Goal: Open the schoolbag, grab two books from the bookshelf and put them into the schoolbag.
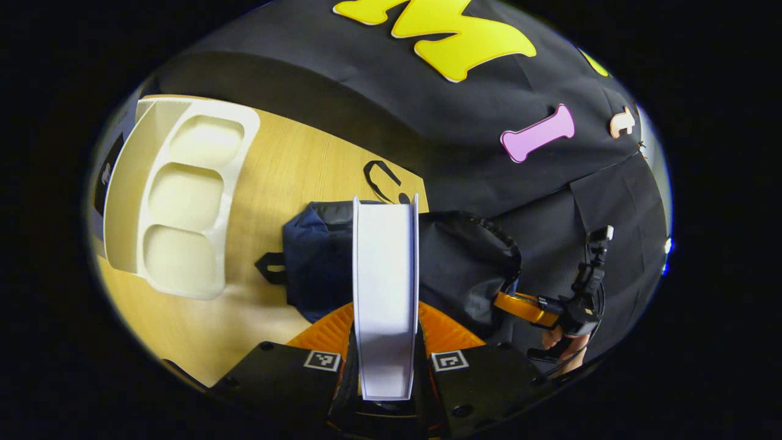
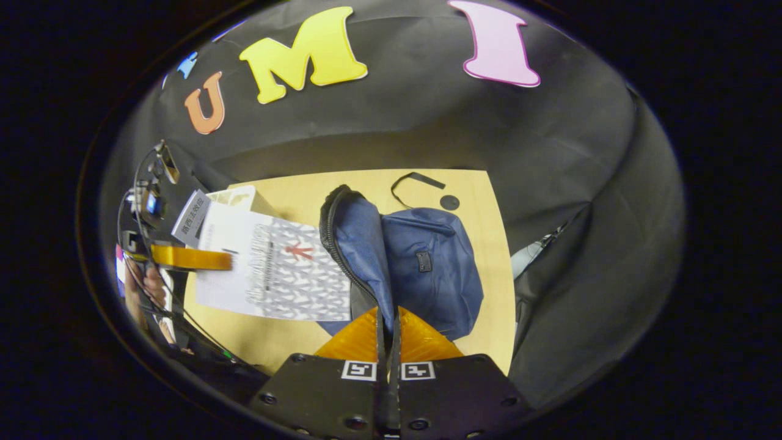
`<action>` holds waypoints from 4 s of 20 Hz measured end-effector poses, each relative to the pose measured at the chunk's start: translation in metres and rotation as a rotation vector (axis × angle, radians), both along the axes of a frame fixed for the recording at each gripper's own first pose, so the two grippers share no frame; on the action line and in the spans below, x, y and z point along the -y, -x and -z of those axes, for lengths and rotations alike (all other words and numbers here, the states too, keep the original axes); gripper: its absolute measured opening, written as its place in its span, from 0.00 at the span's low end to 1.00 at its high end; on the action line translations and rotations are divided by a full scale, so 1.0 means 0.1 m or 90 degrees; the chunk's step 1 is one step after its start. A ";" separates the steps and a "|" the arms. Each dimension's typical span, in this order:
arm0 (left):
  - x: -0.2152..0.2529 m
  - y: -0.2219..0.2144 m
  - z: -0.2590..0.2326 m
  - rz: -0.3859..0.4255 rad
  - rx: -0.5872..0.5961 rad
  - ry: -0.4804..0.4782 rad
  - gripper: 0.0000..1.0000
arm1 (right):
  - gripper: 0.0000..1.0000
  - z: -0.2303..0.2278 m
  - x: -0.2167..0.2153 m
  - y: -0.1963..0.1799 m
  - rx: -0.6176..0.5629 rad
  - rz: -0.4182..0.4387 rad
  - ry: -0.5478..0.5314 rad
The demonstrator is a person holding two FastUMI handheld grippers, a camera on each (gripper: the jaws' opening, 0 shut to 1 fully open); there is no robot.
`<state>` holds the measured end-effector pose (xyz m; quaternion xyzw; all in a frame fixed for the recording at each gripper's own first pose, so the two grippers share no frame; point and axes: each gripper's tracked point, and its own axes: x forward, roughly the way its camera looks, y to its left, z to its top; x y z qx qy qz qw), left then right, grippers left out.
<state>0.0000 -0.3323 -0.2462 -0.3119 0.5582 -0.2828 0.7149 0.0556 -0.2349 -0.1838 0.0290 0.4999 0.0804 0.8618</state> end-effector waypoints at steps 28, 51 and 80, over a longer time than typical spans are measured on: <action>1.35 -0.21 1.35 -0.039 -0.085 0.233 0.32 | 0.00 -0.07 -0.01 -0.12 -0.004 -0.017 0.009; -0.12 -0.50 0.97 0.022 0.178 -0.416 0.92 | 0.00 0.10 -0.23 -0.11 -0.010 -0.037 0.012; -3.60 -0.99 -0.53 -0.008 0.150 -0.539 0.98 | 0.00 0.18 -0.50 -0.06 -0.005 -0.004 0.036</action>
